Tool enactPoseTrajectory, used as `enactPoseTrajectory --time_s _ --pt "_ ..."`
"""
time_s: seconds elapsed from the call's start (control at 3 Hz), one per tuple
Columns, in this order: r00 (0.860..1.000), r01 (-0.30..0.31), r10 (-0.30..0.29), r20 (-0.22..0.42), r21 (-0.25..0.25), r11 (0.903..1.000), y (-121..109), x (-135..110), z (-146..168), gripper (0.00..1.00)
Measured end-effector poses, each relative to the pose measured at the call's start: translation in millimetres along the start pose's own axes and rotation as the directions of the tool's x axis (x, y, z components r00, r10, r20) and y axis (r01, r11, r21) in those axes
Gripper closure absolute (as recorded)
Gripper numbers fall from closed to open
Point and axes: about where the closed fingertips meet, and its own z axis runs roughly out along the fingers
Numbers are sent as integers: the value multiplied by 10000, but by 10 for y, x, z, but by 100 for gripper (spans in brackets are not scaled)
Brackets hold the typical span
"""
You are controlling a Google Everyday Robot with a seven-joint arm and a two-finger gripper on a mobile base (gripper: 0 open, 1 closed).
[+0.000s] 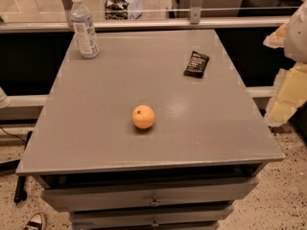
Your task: Move orange near rxbar chocolate
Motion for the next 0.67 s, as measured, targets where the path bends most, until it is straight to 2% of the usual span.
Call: enactPoseTrajectory --time_s 0.33,0.67 --pt "10000 -24 24 56 60 10000 1 -16 -6 0" --pt "9970 -241 240 733 11 9997 88 -176 111 0"
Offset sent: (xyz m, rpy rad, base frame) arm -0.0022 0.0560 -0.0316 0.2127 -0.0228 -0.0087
